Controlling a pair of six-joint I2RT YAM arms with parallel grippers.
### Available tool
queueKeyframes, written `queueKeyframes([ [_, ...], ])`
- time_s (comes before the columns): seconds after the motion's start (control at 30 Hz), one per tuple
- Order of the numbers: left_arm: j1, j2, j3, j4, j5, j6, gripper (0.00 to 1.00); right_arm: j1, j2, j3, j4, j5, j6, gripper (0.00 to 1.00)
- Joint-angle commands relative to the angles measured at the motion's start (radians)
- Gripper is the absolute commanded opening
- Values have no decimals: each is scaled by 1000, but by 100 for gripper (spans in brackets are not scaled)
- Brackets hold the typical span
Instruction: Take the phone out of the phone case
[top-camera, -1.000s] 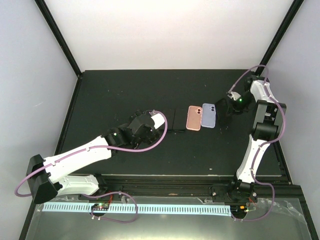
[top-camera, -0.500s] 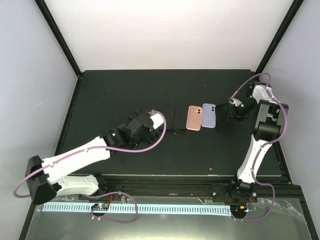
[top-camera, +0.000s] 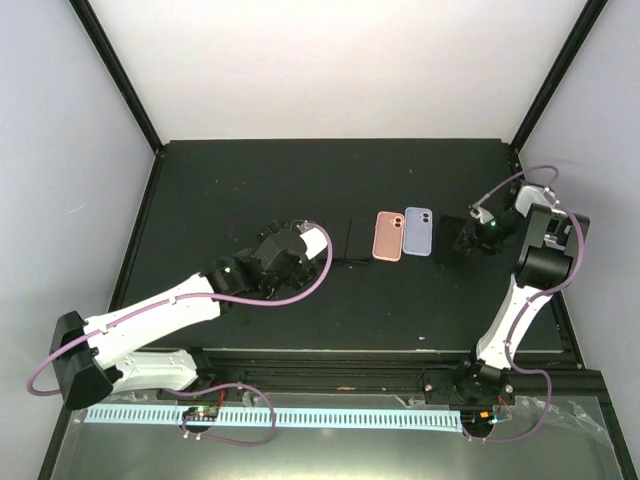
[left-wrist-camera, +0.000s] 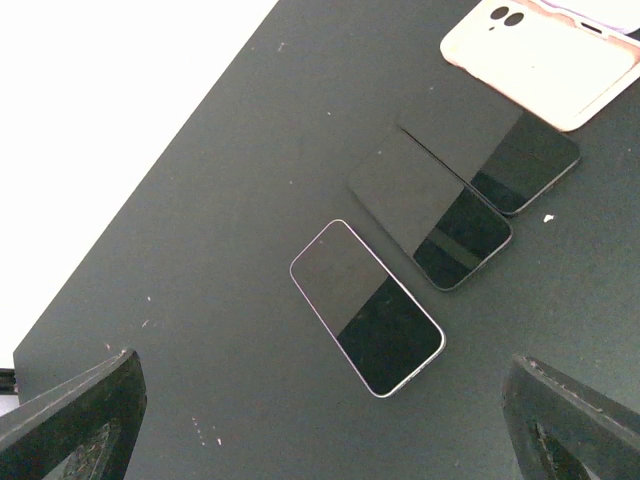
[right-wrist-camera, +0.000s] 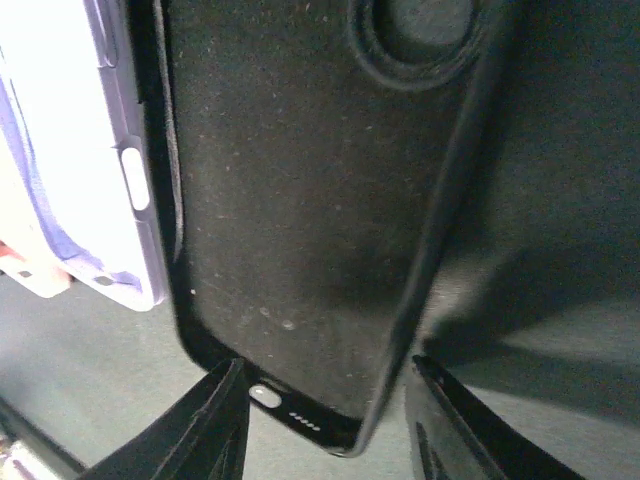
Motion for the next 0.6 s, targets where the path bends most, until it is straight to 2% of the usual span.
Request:
queueKeyframes([
  [0.0, 3, -23, -8, 24, 12, 19, 99, -12, -111, -1, 76, 81, 35, 45],
  [0.07, 3, -28, -8, 25, 9, 19, 99, -15, -143, -5, 82, 111, 35, 45],
  [0.23, 3, -33, -23, 43, -10, 19, 99, -11, -307, -103, 149, 89, 56, 54],
  [0.37, 5, -10, -18, 32, -45, -6, 99, 50, -436, -173, 162, 42, 28, 55],
  [0.4, 9, -6, -17, 30, -51, -16, 99, 89, -480, -185, 161, 29, 18, 61],
  [0.43, 19, -2, -15, 29, -51, -26, 99, 123, -517, -198, 160, 14, 8, 76],
  [0.47, 28, 2, -11, 29, -48, -38, 99, 150, -555, -210, 167, 6, 3, 97],
  [0.57, 60, 9, -5, 30, -41, -65, 99, 282, -675, -223, 199, 11, 18, 100],
])
